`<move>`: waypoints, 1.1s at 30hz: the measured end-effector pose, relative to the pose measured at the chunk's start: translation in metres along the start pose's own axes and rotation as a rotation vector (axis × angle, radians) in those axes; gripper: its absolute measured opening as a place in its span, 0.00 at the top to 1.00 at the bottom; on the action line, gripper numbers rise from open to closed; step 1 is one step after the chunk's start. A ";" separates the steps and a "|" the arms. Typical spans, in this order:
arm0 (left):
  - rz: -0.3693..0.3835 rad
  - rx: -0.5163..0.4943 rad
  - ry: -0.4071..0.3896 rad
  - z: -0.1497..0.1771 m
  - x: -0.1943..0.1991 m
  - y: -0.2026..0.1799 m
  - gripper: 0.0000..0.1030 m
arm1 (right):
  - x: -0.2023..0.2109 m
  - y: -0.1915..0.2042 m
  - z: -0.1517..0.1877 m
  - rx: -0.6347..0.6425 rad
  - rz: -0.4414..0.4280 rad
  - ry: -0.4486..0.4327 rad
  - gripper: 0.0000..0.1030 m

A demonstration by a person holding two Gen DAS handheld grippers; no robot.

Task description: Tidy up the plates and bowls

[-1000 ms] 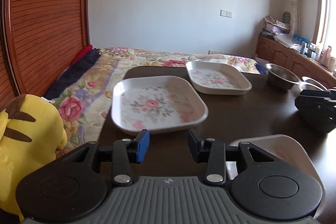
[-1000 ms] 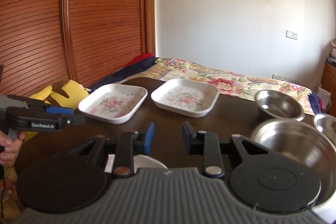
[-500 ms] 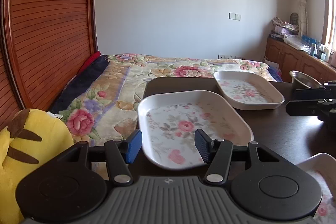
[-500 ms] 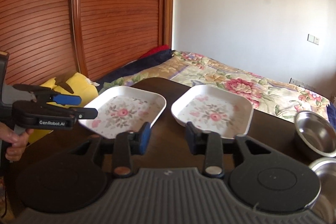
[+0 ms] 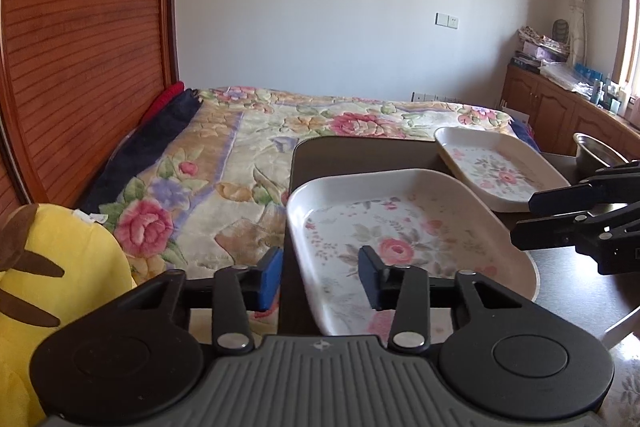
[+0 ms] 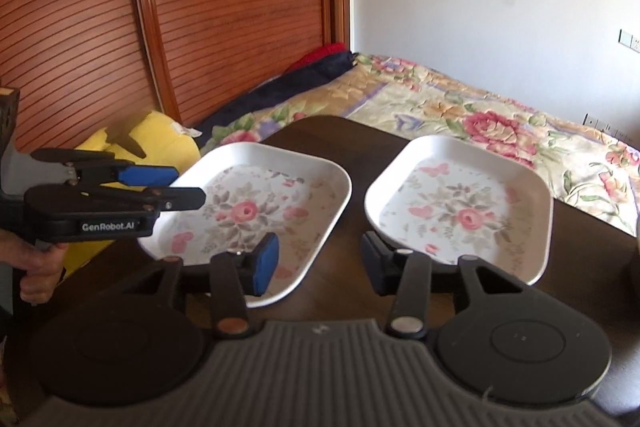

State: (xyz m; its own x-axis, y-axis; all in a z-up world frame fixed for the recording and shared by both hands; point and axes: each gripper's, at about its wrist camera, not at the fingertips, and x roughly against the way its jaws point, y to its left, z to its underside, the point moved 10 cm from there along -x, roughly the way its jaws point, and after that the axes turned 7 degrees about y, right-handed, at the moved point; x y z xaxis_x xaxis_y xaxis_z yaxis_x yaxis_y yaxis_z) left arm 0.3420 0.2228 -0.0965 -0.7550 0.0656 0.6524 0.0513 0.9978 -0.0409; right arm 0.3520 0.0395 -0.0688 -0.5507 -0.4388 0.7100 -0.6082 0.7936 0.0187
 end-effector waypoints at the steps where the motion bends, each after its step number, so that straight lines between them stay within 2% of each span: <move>1: 0.002 0.004 0.005 0.000 -0.002 0.002 0.63 | -0.003 0.000 -0.001 -0.002 -0.003 0.006 0.55; 4: 0.014 0.018 0.014 0.002 -0.005 0.005 0.66 | -0.011 0.001 0.000 -0.013 -0.018 0.029 0.62; 10: 0.037 0.023 0.015 0.002 -0.005 0.004 0.75 | -0.021 0.002 0.002 -0.003 -0.031 0.065 0.65; 12: 0.039 0.021 0.017 0.003 -0.005 0.003 0.75 | -0.023 0.001 0.003 0.001 -0.031 0.076 0.70; 19: 0.042 0.023 0.018 0.003 -0.004 0.002 0.78 | -0.028 0.005 0.002 0.023 -0.036 0.090 0.70; 33: 0.036 0.041 0.017 0.007 0.006 0.003 0.81 | -0.029 0.008 0.006 0.022 -0.074 0.111 0.79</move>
State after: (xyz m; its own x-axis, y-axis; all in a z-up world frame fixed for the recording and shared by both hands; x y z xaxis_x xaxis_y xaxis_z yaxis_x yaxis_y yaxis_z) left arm 0.3333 0.2264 -0.0984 -0.7417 0.1013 0.6631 0.0507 0.9942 -0.0952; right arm 0.3595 0.0555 -0.0936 -0.4378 -0.4457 0.7808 -0.6578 0.7508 0.0598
